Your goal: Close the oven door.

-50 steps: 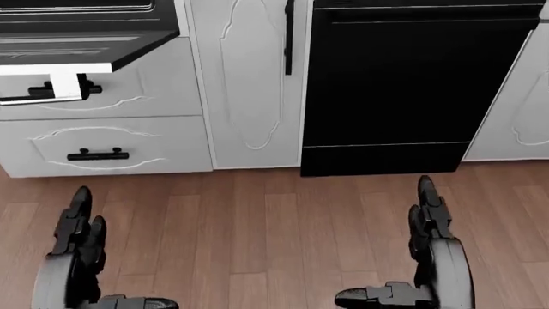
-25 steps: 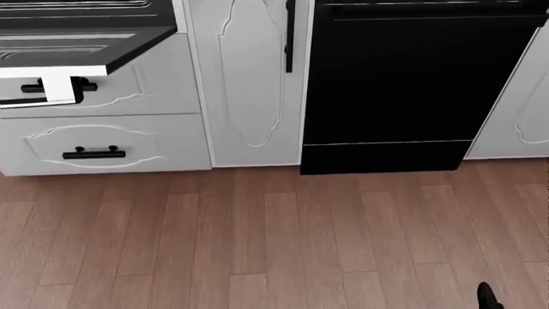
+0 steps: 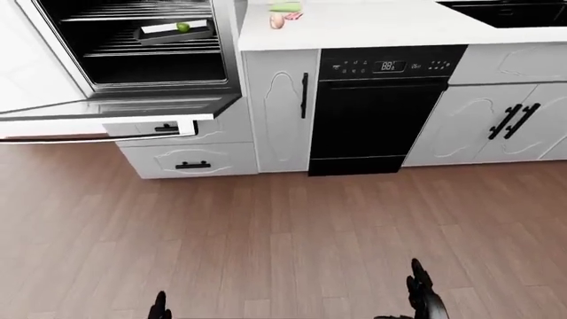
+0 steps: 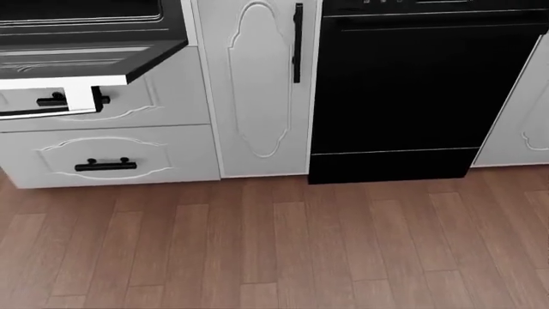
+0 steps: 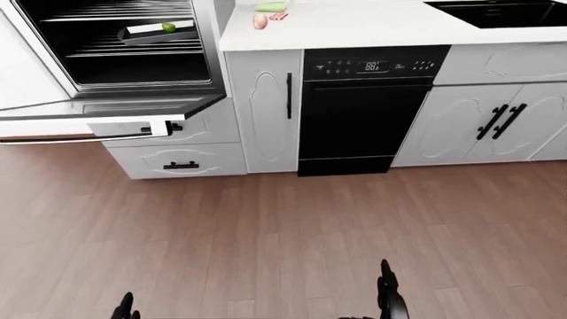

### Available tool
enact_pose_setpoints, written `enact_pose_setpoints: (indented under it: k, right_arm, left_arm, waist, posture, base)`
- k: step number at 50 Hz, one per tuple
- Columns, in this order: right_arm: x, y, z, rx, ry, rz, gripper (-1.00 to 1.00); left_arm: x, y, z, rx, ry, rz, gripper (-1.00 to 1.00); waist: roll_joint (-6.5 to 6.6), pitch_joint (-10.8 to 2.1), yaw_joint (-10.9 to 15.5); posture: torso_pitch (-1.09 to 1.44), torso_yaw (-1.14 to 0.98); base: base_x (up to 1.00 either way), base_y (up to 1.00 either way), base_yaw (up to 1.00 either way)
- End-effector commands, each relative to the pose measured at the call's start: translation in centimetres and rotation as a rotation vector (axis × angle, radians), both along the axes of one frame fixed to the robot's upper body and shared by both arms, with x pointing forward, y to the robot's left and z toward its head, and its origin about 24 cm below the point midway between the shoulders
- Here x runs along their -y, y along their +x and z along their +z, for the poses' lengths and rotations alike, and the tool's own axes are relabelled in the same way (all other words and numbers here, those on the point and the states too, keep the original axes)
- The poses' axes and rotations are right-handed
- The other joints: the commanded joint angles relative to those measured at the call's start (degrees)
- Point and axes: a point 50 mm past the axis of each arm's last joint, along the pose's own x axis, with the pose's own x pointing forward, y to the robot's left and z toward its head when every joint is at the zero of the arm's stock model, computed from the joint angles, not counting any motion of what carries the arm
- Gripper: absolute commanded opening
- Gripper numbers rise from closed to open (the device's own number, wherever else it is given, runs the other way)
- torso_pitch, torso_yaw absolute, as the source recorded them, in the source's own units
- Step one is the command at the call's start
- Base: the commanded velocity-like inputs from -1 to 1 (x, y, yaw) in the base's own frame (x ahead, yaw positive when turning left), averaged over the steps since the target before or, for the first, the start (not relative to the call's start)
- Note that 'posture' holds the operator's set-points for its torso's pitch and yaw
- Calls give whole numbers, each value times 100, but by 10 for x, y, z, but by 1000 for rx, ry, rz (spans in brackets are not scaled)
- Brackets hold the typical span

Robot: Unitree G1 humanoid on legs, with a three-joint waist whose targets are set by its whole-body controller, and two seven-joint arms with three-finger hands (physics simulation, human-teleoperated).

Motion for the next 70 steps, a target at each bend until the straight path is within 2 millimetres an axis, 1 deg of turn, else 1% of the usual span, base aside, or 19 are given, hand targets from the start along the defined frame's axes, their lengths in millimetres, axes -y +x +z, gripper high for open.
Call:
enact_pose_setpoints:
  k: [1, 2, 7, 10, 21, 24, 27, 29, 31, 37, 42, 44, 45, 46, 59, 63, 64, 66, 70]
  right_arm:
    - [10, 6, 8, 47, -34, -18, 100]
    - [11, 7, 9, 47, -32, -19, 100]
    - [13, 9, 9, 46, -30, -17, 100]
    - [14, 9, 9, 45, -30, -17, 100]
    - [8, 5, 7, 43, -30, -16, 100]
    - [7, 4, 6, 43, -29, -16, 100]
    - [7, 5, 7, 43, -28, -17, 100]
    - [8, 6, 7, 43, -24, -18, 100]
    - [9, 6, 7, 41, -23, -18, 100]
    - [8, 5, 6, 40, -18, -19, 100]
    - [8, 5, 6, 44, -13, -22, 100]
    - [8, 5, 6, 47, -10, -24, 100]
    - [8, 5, 6, 48, -8, -25, 100]
    - [8, 5, 6, 47, -8, -24, 100]
    - [8, 6, 6, 45, -1, -22, 100]
    - [8, 6, 6, 45, 1, -22, 100]
    - [7, 6, 6, 45, 1, -22, 100]
    - [7, 6, 6, 44, 1, -21, 100]
    - [7, 6, 6, 43, 0, -21, 100]
  left_arm:
    - [-2, 6, 4, 38, 16, -18, 100]
    - [-3, 6, 5, 38, 16, -16, 100]
    - [0, 8, 4, 39, 14, -30, 100]
    - [4, 12, 5, 41, 36, -61, 100]
    - [3, 10, 4, 38, 29, -56, 100]
    - [2, 11, 5, 41, 28, -53, 100]
    - [3, 11, 5, 40, 26, -54, 100]
    - [1, 11, 5, 40, 25, -50, 100]
    - [0, 11, 5, 40, 25, -47, 100]
    - [1, 10, 5, 39, 24, -46, 100]
    - [0, 9, 5, 36, 23, -42, 100]
    - [0, 8, 5, 37, 22, -40, 100]
    - [0, 8, 5, 37, 22, -40, 100]
    - [0, 9, 5, 38, 22, -40, 100]
    - [1, 12, 5, 50, -10, -30, 100]
    - [2, 11, 4, 48, -12, -32, 100]
    - [2, 10, 4, 46, -12, -31, 100]
    - [2, 10, 4, 45, -13, -30, 100]
    - [3, 10, 3, 44, -14, -37, 100]
  waist:
    - [-45, -25, -32]
    - [-86, -6, -41]
    - [155, -49, -56]
    - [392, -52, -11]
    - [148, -59, 55]
    - [2, -71, 76]
    - [-285, -97, 85]
    - [-120, -93, 45]
    - [-199, -78, 4]
    - [-119, -56, -28]
    - [228, -80, -37]
    - [515, -121, -34]
    - [757, -205, -11]
    - [504, -176, 13]
    - [-56, -63, 48]
    - [-430, -107, 39]
    - [-131, -65, -19]
    - [-249, -83, -36]
    - [-143, -80, -44]
  posture:
    - [0, 0]
    - [0, 0]
    - [0, 0]
    - [0, 0]
    - [0, 0]
    - [0, 0]
    - [0, 0]
    - [0, 0]
    - [0, 0]
    - [0, 0]
    - [0, 0]
    - [0, 0]
    - [0, 0]
    - [0, 0]
    - [0, 0]
    - [0, 0]
    - [0, 0]
    - [0, 0]
    - [0, 0]
  base:
    - [0, 21, 0]
    - [0, 21, 0]
    - [0, 22, 0]
    - [0, 22, 0]
    - [0, 22, 0]
    - [0, 22, 0]
    - [0, 22, 0]
    - [0, 23, 0]
    - [0, 22, 0]
    - [0, 29, 0]
    - [0, 38, 0]
    - [0, 39, 0]
    - [0, 38, 0]
    - [0, 38, 0]
    - [0, 38, 0]
    - [0, 38, 0]
    - [0, 38, 0]
    - [0, 39, 0]
    - [0, 38, 0]
